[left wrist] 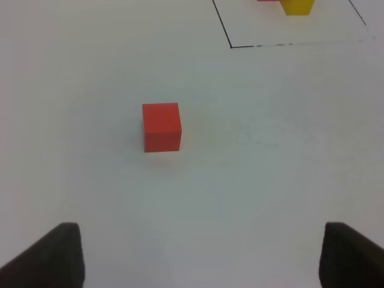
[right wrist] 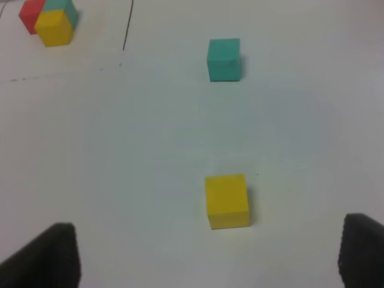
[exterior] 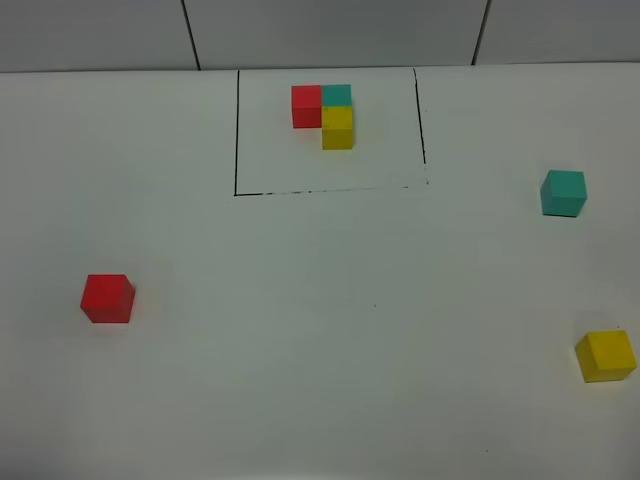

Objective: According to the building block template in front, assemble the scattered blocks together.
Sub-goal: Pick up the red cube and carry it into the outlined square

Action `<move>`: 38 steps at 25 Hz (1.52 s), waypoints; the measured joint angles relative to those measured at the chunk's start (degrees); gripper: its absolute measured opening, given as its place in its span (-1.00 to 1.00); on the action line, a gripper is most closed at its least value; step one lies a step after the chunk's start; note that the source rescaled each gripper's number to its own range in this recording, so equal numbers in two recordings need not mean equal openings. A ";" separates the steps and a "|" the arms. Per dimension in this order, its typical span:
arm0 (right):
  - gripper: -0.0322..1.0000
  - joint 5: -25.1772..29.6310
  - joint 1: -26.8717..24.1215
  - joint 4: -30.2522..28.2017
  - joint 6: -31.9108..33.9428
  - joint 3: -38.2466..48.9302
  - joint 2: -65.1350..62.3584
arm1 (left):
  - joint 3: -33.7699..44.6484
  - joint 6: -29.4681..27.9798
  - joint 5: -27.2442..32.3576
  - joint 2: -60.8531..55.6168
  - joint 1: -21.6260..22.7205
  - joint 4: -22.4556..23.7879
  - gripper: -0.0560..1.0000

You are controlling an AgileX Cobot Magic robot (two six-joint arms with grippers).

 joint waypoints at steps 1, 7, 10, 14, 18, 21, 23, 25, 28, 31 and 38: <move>0.51 0.00 0.00 0.00 0.00 0.00 0.00 | 0.00 0.00 0.00 0.00 0.00 0.00 0.60; 0.51 0.00 0.00 0.00 0.00 0.00 0.00 | 0.00 0.00 0.00 0.00 0.00 0.00 0.60; 0.51 0.00 0.00 0.00 0.00 0.00 0.00 | 0.00 0.00 0.00 0.00 0.00 0.00 0.60; 0.51 0.00 0.00 0.00 -0.06 0.00 0.00 | 0.00 0.00 0.00 0.00 0.00 0.00 0.60; 0.51 0.00 0.00 0.00 -0.06 0.00 0.00 | 0.00 0.00 0.00 0.00 0.00 0.00 0.60; 0.51 0.00 0.00 0.00 -0.06 0.00 0.00 | 0.00 0.00 0.00 0.00 0.00 0.00 0.60; 0.51 0.00 0.00 0.00 -0.06 0.00 0.00 | 0.00 0.00 0.00 0.00 0.00 0.00 0.60; 0.51 0.00 0.00 0.00 -0.06 0.00 0.00 | 0.00 0.00 0.00 0.00 0.00 0.00 0.60; 0.51 0.00 0.00 0.00 -0.06 0.00 0.00 | 0.00 0.00 0.00 0.00 0.00 0.00 0.60; 0.51 0.00 0.00 0.00 0.00 0.00 0.00 | 0.00 0.00 0.00 0.00 0.00 0.00 0.60; 0.51 0.00 0.00 0.00 0.00 0.00 0.00 | 0.00 -0.39 0.00 0.00 0.00 0.05 0.60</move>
